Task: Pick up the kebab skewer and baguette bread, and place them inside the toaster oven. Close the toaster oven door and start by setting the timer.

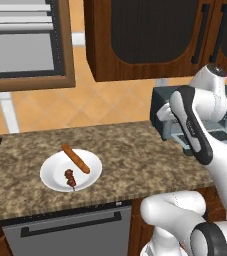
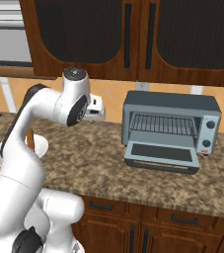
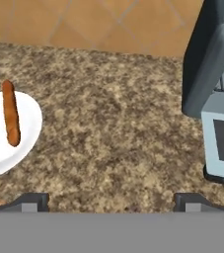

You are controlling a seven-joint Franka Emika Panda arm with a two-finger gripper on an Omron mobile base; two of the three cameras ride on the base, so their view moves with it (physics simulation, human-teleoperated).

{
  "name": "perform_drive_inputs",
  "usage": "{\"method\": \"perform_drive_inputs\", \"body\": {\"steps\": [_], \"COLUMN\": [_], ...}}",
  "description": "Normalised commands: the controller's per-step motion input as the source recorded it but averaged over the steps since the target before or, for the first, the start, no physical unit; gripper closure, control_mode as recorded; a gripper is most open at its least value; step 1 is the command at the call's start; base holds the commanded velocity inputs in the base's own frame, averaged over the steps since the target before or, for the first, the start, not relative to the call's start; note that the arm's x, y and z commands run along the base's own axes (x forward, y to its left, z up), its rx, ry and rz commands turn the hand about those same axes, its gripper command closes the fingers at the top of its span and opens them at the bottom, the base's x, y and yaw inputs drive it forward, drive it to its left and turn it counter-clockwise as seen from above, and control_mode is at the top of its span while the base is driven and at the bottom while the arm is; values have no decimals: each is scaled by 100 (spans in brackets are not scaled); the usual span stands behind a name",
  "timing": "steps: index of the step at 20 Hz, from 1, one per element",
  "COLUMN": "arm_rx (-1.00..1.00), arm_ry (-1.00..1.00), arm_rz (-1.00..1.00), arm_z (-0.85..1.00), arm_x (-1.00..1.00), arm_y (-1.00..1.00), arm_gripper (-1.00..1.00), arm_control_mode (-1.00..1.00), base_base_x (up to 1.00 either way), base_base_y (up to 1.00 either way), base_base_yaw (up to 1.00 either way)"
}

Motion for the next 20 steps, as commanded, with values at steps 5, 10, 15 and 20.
{"method": "perform_drive_inputs", "body": {"steps": [5, 10, 15, 20], "arm_rx": [0, 0, 2, 6], "arm_ry": [-30, -19, -24, -24], "arm_rz": [23, 18, 7, 0], "arm_z": [-35, -41, -32, -16], "arm_x": [5, 25, 43, 55], "arm_y": [-100, -93, -62, -49], "arm_gripper": [-100, -100, -100, -100], "arm_control_mode": [-100, -100, -100, -100], "base_base_x": [0, 0, 0, 0], "base_base_y": [0, 0, 0, 0], "base_base_yaw": [0, 0, 0, 0]}}
